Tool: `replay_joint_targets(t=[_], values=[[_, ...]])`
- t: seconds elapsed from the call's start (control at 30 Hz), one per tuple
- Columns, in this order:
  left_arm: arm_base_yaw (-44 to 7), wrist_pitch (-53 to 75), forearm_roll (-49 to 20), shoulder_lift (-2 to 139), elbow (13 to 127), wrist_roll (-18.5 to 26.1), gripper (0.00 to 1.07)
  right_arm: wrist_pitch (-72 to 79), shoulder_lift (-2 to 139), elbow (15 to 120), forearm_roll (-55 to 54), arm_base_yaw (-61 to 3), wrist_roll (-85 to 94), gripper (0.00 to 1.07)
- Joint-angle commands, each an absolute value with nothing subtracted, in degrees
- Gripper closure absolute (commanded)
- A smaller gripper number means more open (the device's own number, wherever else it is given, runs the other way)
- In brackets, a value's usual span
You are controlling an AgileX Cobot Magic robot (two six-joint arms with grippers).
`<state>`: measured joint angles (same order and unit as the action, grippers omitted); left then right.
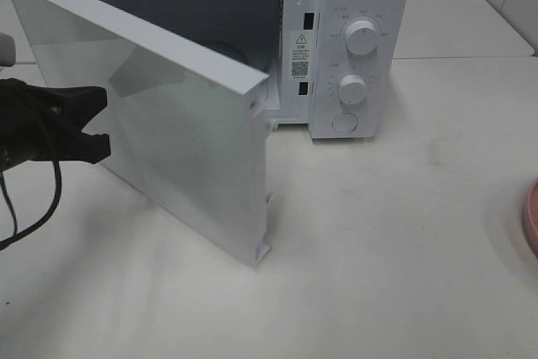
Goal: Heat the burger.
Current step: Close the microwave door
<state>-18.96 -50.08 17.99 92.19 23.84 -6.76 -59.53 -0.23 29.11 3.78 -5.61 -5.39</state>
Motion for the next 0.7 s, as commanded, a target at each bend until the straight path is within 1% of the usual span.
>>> replay_joint_targets(t=[0.03,0.07,0.1,0.13,0.17,0.2,0.23,0.27,0.3,0.33,0.37,0.4,0.43,0.47,0.5,0.53,0.57,0.6,0.63,0.67,0.7], values=[[-21.08,-51.11,14.38,93.97,26.47,-6.59,1.07,-59.47,-1.78,29.05,3.72,-5.44,-4.81,0.31],[-21.08,-51.11,14.38,93.97,26.47,-6.59,1.07,-59.47,-1.78,29.05,3.72,-5.44,-4.81,0.31],[-22.29,-51.11,11.97,95.0,27.62,-6.59,1.07,-59.47,-1.78,29.05,3.72,-5.44,-4.81,0.31],[-22.29,-51.11,11.97,95.0,27.62,-6.59,1.07,-59.47,-1.78,29.05,3.72,-5.44,-4.81,0.31],[-22.86,-51.11,10.66,95.57,28.25,-6.53,1.07,-59.47,-1.78,29.05,3.72,-5.44,-4.81,0.31],[-23.84,-51.11,7.62,96.66,29.39,-6.53,1.07,-59.47,-1.78,29.05,3.72,-5.44,-4.81,0.31],[-23.84,-51.11,7.62,96.66,29.39,-6.53,1.07,-59.47,-1.78,29.05,3.72,-5.44,-4.81,0.31],[-24.47,-50.99,5.96,97.12,30.02,-6.3,1.07,-59.47,-1.78,29.05,3.72,-5.44,-4.81,0.31],[-25.61,-50.88,2.58,97.98,31.23,-6.07,1.07,-59.47,-1.78,29.05,3.72,-5.44,-4.81,0.31],[-25.61,-50.88,2.58,97.98,31.23,-6.07,1.07,-59.47,-1.78,29.05,3.72,-5.44,-4.81,0.31],[-26.99,-50.82,-0.8,98.66,32.26,-5.04,1.07,-59.47,-1.78,29.05,3.72,-5.44,-4.81,0.31],[-27.73,-50.53,-2.64,99.12,32.77,-4.3,1.07,-59.47,-1.78,29.05,3.72,-5.44,-4.81,0.31],[-27.73,-50.53,-2.64,99.12,32.77,-4.3,1.07,-59.47,-1.78,29.05,3.72,-5.44,-4.81,0.31],[-29.16,-50.42,-6.07,99.98,33.86,-2.01,1.07,-59.47,-1.78,29.05,3.72,-5.44,-4.81,0.31],[-29.79,-50.08,-7.39,100.27,34.43,-1.03,1.07,-59.47,-1.78,29.05,3.78,-5.44,-4.81,0.31],[-29.79,-50.08,-7.39,100.27,34.43,-1.03,1.07,-59.47,-1.78,29.05,3.78,-5.44,-4.81,0.31],[-31.46,-49.79,-10.89,101.3,35.7,1.55,1.07,-59.47,-1.78,29.05,3.78,-5.44,-4.81,0.31],[-31.46,-49.79,-10.89,101.3,35.7,1.55,1.07,-59.47,-1.78,29.05,3.78,-5.44,-4.81,0.31],[-32.26,-49.62,-12.32,101.7,36.21,2.52,1.07,-59.47,-1.78,29.05,3.78,-5.44,-4.81,0.31],[-33.92,-49.56,-15.41,102.73,37.41,4.7,1.07,-59.47,-1.78,29.05,3.78,-5.44,-4.81,0.31],[-33.92,-49.56,-15.41,102.73,37.41,4.7,1.07,-59.47,-1.78,29.05,3.78,-5.44,-4.81,0.31]])
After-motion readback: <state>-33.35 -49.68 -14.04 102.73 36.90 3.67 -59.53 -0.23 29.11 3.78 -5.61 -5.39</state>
